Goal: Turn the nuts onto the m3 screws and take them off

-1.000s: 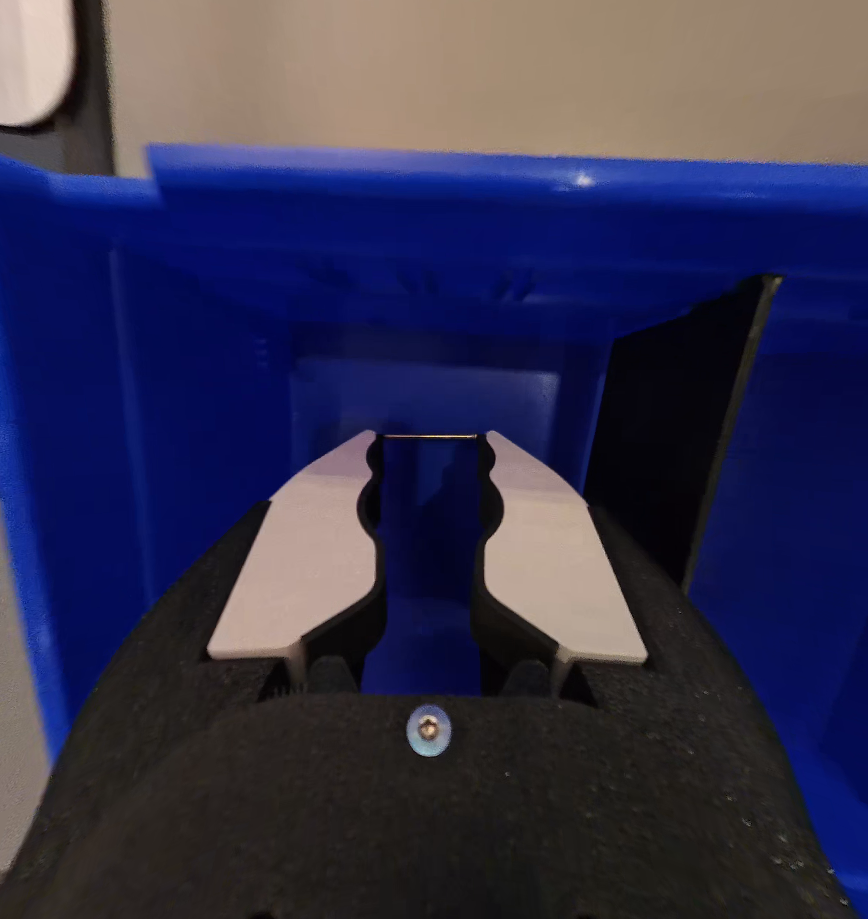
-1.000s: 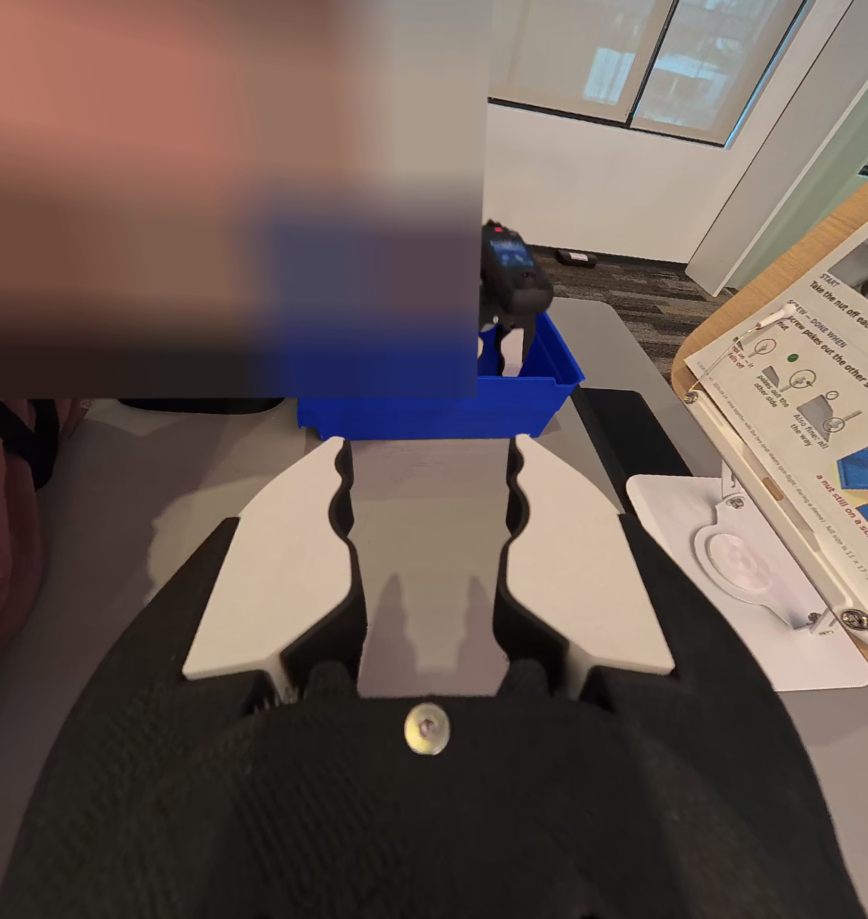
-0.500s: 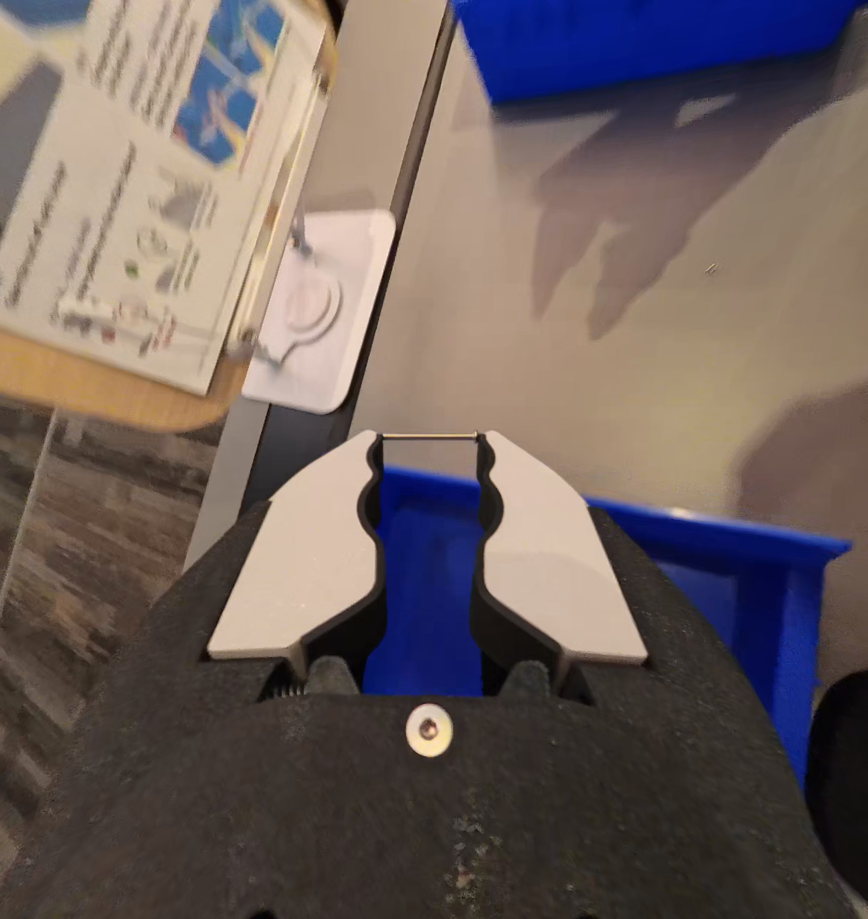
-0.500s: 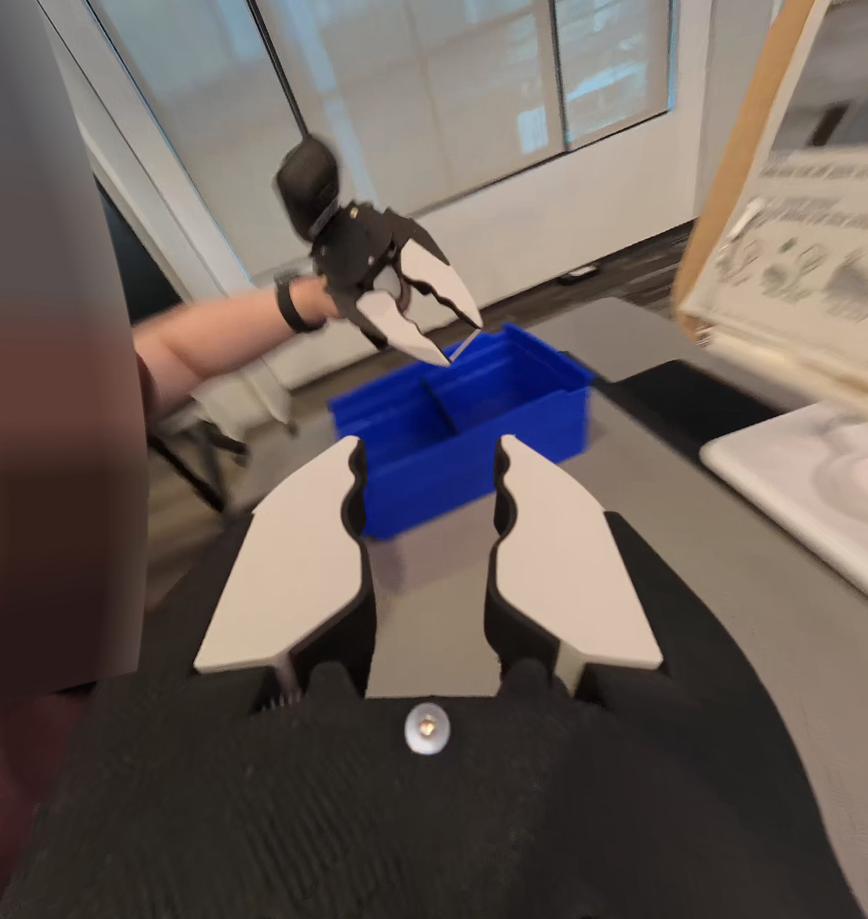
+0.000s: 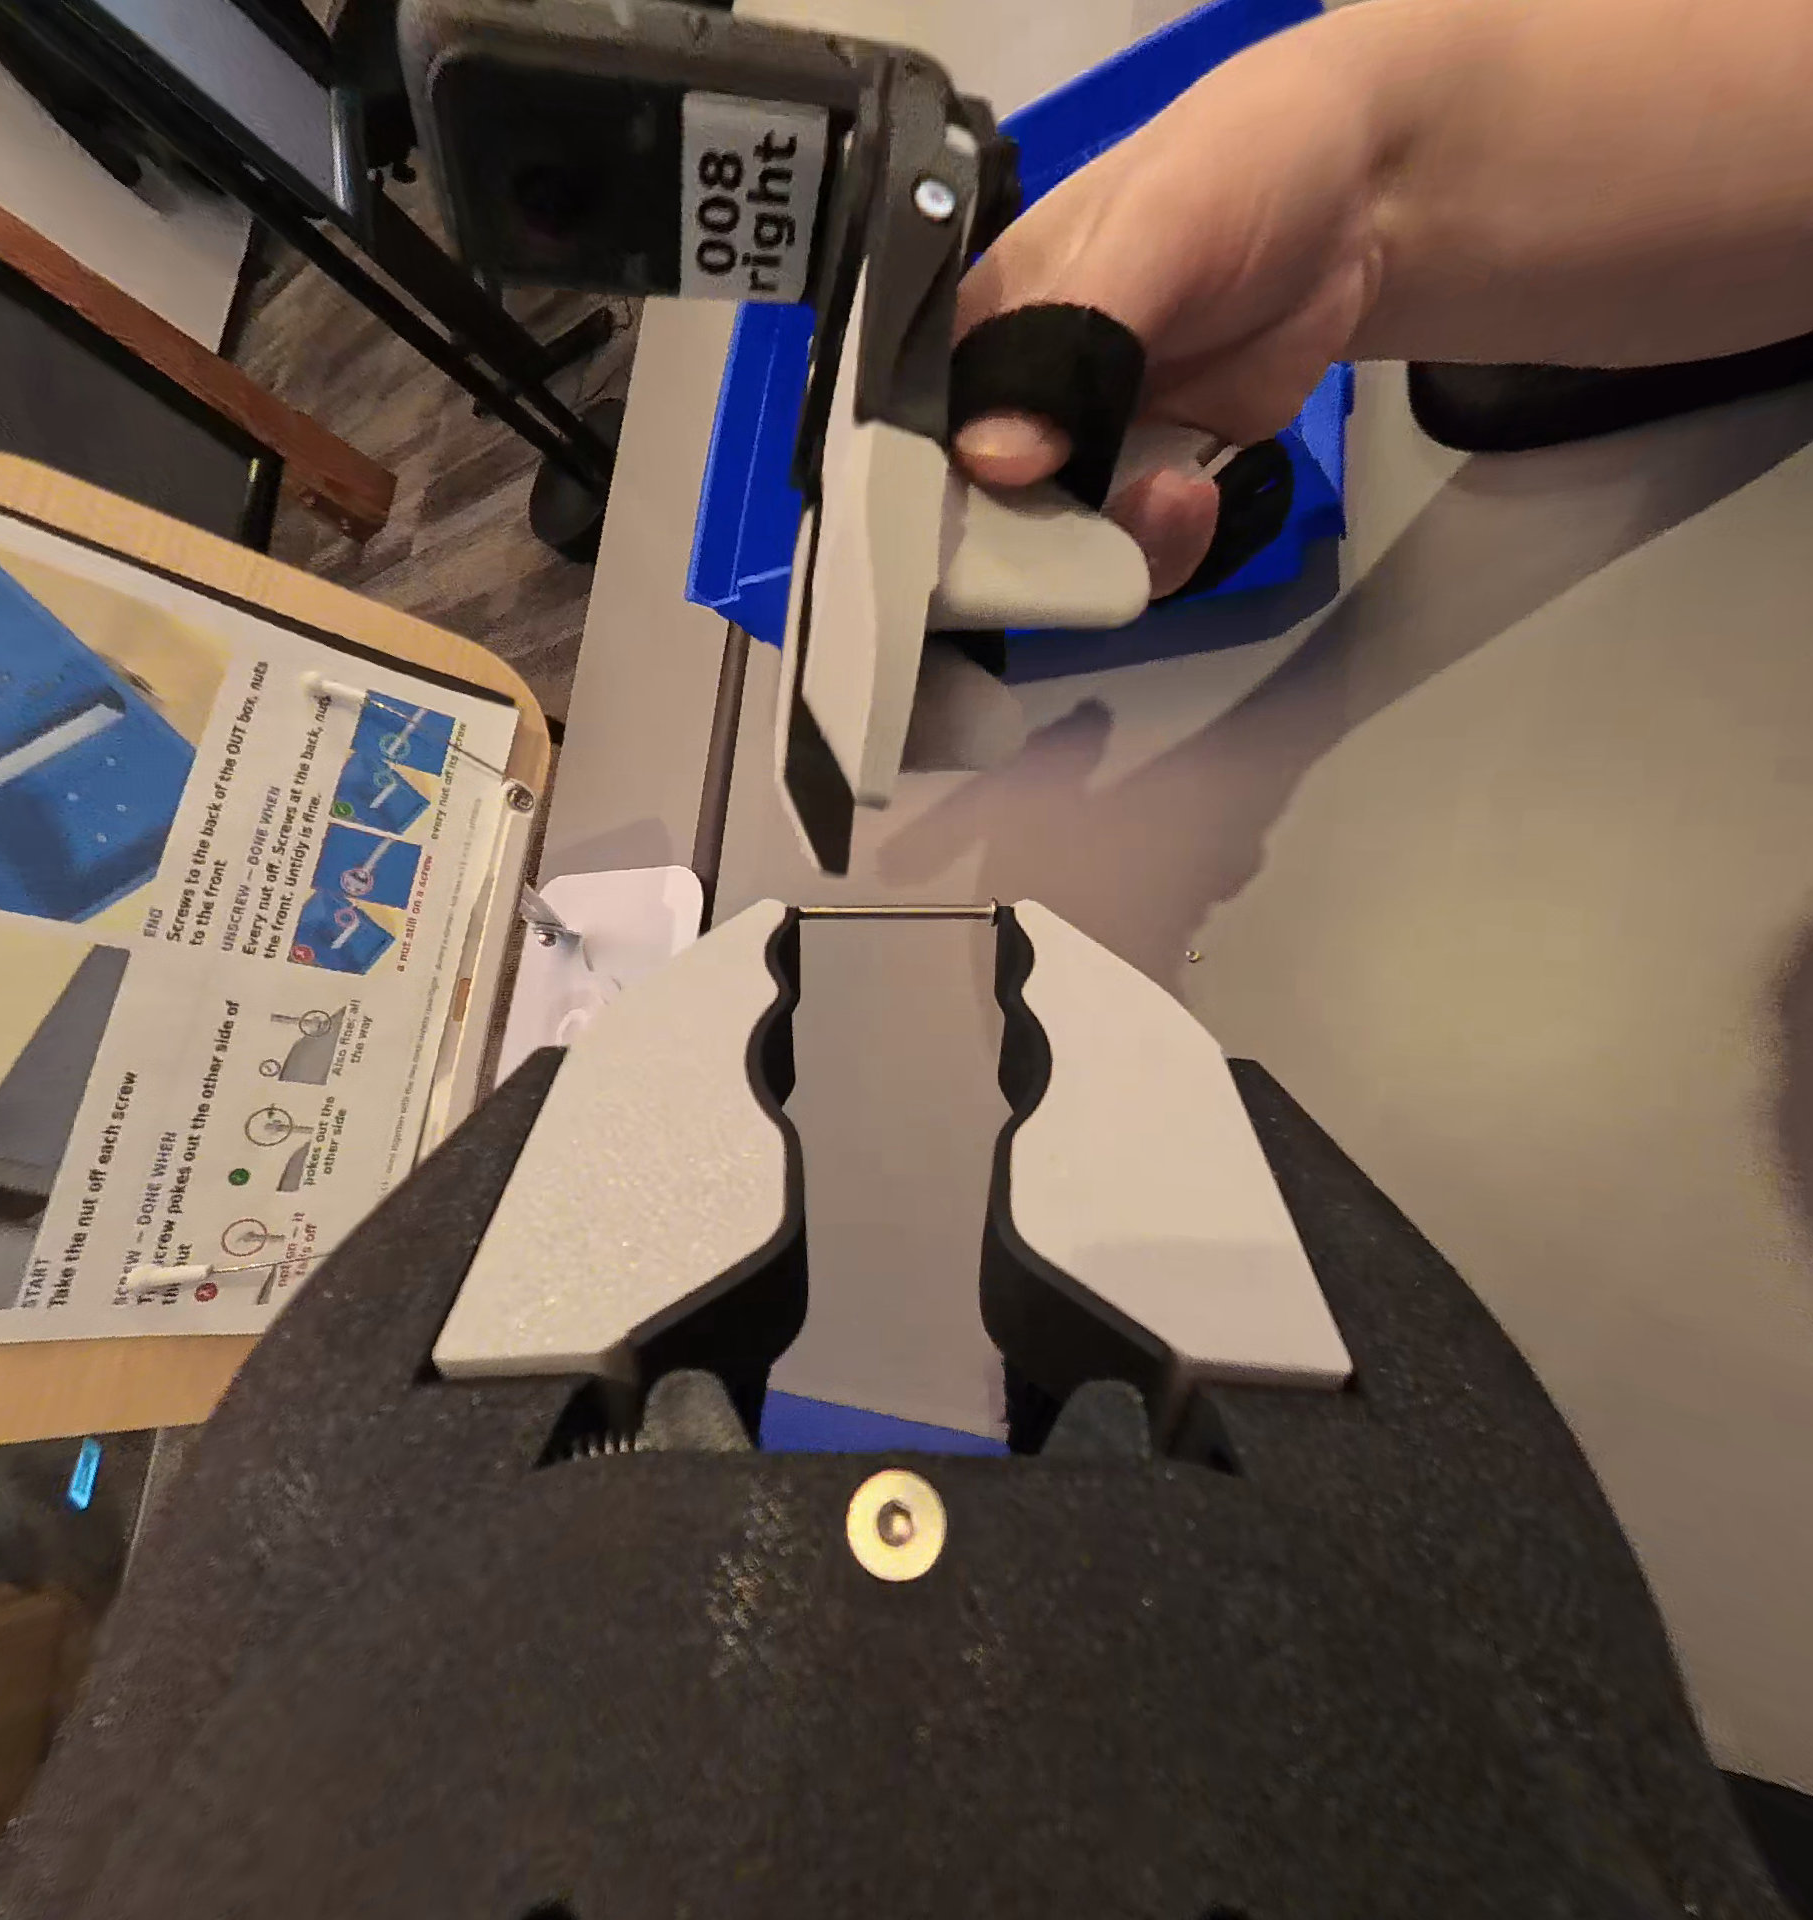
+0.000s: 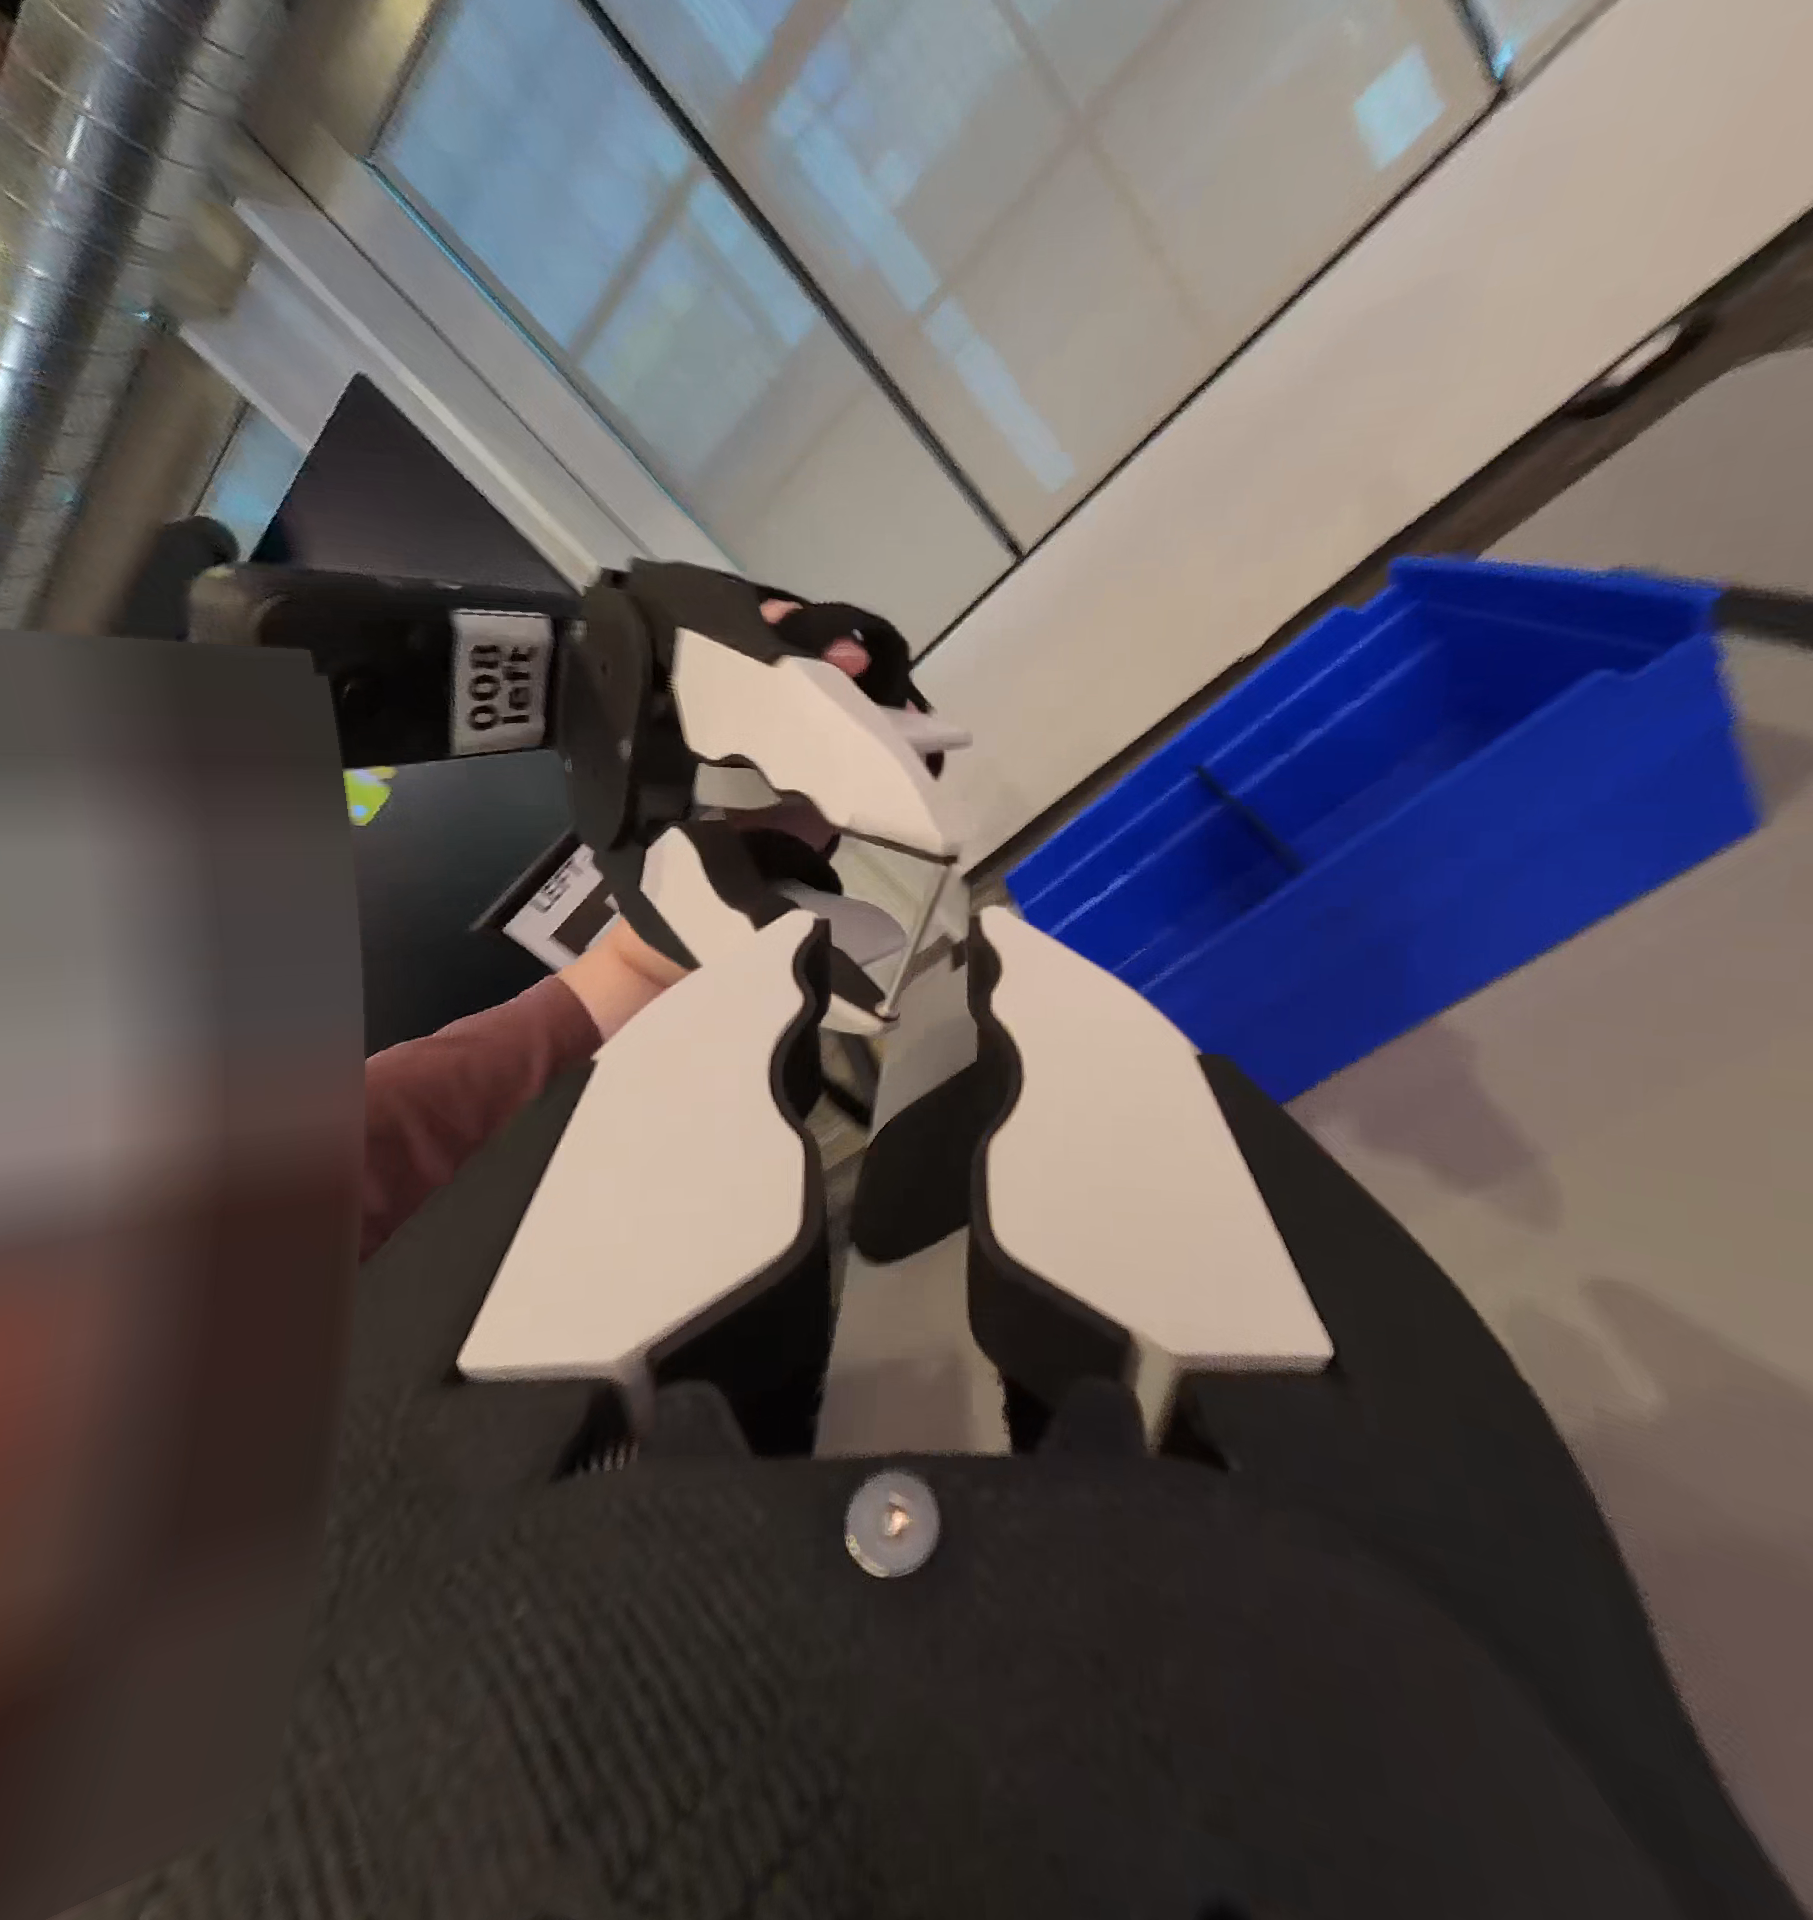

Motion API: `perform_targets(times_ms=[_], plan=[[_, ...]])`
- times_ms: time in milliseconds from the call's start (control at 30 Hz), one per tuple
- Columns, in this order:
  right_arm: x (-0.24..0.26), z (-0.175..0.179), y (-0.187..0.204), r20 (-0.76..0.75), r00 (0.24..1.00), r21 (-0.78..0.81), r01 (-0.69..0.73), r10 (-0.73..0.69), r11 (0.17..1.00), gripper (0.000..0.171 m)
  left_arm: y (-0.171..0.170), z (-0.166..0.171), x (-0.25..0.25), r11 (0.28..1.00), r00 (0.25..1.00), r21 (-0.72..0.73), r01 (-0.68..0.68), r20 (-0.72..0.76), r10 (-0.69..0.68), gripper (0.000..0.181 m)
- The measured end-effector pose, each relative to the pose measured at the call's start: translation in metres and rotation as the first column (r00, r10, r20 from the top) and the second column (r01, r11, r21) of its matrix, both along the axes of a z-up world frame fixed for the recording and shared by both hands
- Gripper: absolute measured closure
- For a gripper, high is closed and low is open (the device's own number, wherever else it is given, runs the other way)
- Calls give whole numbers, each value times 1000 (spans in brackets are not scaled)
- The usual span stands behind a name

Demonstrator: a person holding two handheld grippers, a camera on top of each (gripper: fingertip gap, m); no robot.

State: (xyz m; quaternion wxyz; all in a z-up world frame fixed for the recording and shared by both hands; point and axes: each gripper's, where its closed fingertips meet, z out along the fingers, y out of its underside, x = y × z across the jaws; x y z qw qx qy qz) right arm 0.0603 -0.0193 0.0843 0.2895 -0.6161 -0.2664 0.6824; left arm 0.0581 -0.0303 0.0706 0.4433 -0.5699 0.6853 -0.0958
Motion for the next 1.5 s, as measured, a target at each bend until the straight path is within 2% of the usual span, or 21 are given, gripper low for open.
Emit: perform_targets(times_ms=[233, 367, 433, 600, 700, 767, 833, 1000, 1133, 1300, 1367, 1500], plan=[[-10, -2, -15, -26, 995, -57, -96, 95, 994, 146, -15, 5, 4, 1000, 999, 8, -11, -40, 11, 145], [-13, 2, -24, -65, 985, -67, -161, 157, 985, 167, -19, 6, 5, 1000, 999, 2, -9, -37, 9, 145], [-12, 0, -26, -60, 982, -62, -182, 178, 981, 169, -19, 4, 5, 1000, 999, -10, -10, -41, 9, 144], [-9, 2, -20, -98, 982, -78, -172, 164, 982, 169, -12, 1, 0, 984, 993, -143, -102, 43, 109, 106], [-8, 7, -20, -131, 976, 12, -171, 171, 985, 169, -10, 6, 2, 914, 945, -388, -120, 237, 225, 113], [-8, 14, -24, -160, 969, 98, -172, 186, 980, 169, -11, 12, 6, 816, 880, -576, -43, 365, 304, 127], [-7, 17, -24, -157, 974, 165, -135, 161, 977, 169, -13, 17, 9, 728, 836, -683, 62, 434, 337, 150], [-5, 20, -19, -135, 988, 277, -35, 75, 960, 169, -9, 14, 13, 683, 823, -718, 135, 465, 326, 159], [-4, 21, -20, -139, 988, 292, -27, 70, 956, 169, -14, 7, 22, 617, 843, -772, 150, 426, 329, 159], [-6, 20, -19, -164, 983, 249, -41, 84, 968, 169, -18, 11, 30, 465, 825, -845, 263, 447, 345, 176], [-5, 20, -18, -169, 982, 231, -46, 87, 972, 169, -17, 11, 31, 423, 822, -858, 290, 450, 350, 176], [-5, 16, -15, -147, 987, 230, -36, 71, 973, 169, -14, 8, 30, 434, 820, -856, 281, 449, 355, 176]])
